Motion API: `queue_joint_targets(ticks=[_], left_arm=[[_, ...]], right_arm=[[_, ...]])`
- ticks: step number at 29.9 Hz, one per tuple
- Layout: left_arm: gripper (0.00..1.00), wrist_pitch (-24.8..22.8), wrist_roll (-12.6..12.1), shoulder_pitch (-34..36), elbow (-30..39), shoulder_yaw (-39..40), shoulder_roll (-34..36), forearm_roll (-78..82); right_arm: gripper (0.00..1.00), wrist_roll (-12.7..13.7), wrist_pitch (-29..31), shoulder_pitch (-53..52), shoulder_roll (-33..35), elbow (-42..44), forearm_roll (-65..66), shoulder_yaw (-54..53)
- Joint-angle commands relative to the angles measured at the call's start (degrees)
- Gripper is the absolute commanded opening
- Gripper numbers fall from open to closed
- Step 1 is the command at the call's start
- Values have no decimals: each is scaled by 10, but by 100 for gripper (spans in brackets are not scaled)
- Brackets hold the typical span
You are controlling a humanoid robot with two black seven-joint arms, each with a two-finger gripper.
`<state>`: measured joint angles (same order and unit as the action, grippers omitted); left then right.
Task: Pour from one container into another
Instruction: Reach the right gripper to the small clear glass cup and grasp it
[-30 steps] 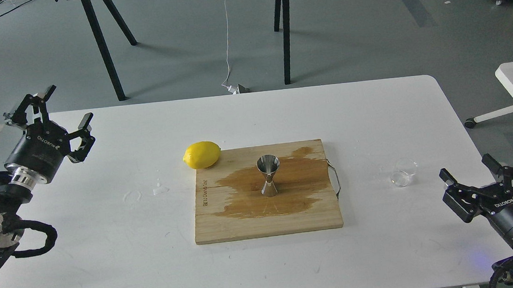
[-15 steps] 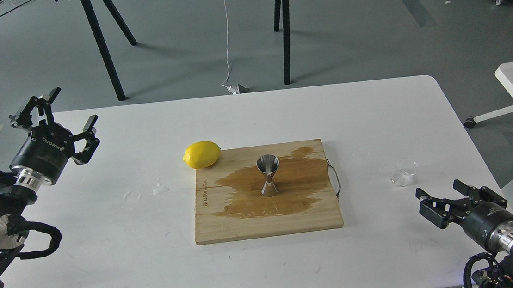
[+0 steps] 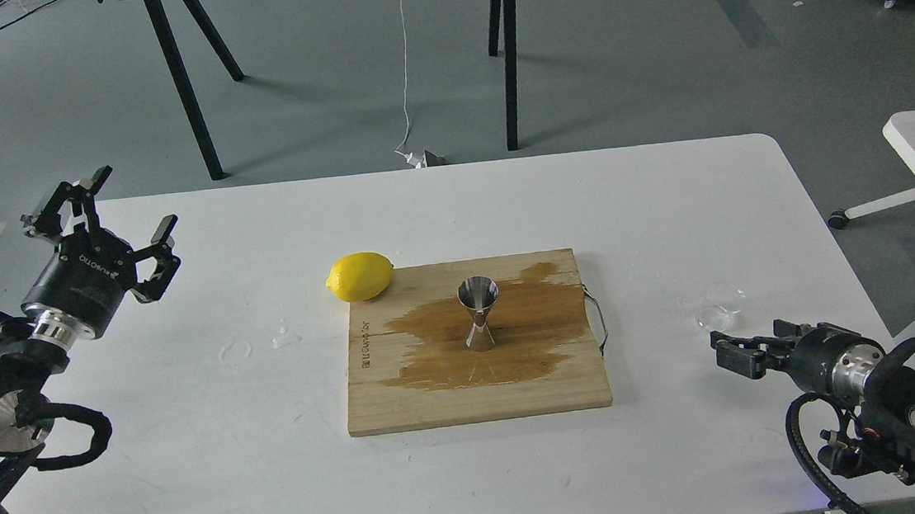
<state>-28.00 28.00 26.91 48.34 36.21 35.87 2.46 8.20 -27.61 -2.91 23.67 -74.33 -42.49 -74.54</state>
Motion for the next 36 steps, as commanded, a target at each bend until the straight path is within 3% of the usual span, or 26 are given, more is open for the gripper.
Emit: queue_joint_targets(ticks=[1,29,36], left_arm=[[91,0,0,0,0,0,0,0],[92,0,0,-12,-2,0,0,1],[92,0,0,-12,-3,-1,-1,2]], right_arm=[[97,0,-4,-29,-3,21,2,6],[95,3,-4,-131,-58,158,48,68],[87,4,-4,-132,-60,163,54,69]])
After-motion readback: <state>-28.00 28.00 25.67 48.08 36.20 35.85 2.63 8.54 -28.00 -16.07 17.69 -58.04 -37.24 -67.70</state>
